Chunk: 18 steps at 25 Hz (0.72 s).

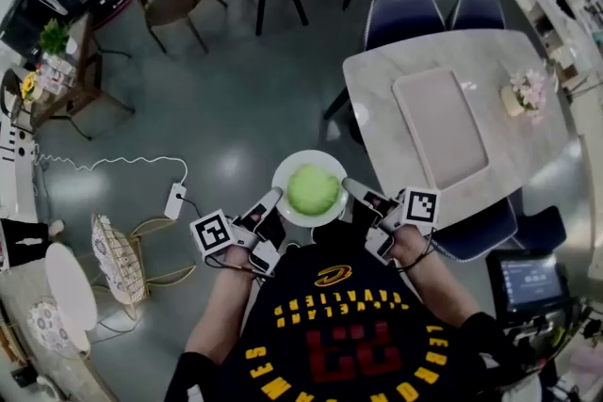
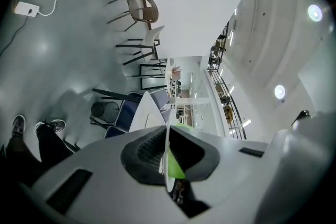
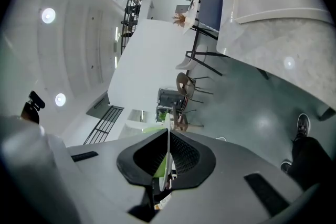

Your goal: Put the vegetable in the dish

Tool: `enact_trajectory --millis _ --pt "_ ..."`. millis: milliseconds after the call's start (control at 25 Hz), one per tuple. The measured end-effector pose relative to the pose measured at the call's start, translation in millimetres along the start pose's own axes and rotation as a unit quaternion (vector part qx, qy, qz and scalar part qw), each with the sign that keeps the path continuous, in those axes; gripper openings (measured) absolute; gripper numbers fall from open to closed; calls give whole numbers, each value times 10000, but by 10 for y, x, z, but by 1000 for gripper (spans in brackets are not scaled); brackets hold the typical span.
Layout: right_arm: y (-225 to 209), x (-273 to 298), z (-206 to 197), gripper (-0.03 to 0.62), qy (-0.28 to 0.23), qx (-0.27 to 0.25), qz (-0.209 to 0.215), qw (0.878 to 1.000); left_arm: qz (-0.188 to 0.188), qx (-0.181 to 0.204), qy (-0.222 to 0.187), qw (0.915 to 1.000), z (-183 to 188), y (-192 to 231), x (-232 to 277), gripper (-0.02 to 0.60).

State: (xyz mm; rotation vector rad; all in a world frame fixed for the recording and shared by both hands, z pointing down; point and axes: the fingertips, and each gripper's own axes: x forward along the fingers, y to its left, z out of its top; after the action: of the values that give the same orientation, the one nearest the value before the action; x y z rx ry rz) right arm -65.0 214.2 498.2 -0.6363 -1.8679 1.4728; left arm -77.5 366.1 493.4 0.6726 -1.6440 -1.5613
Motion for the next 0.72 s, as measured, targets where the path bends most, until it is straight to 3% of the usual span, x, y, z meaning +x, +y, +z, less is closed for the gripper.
enact_trajectory --millis 400,720 --pt "-206 -356 928 15 -642 266 152 9975 99 262 704 9971 -36 -259 1132 15" --pt "-459 -705 1333 15 -1654 441 -39 9852 186 502 1751 9831 -111 -363 1874 15"
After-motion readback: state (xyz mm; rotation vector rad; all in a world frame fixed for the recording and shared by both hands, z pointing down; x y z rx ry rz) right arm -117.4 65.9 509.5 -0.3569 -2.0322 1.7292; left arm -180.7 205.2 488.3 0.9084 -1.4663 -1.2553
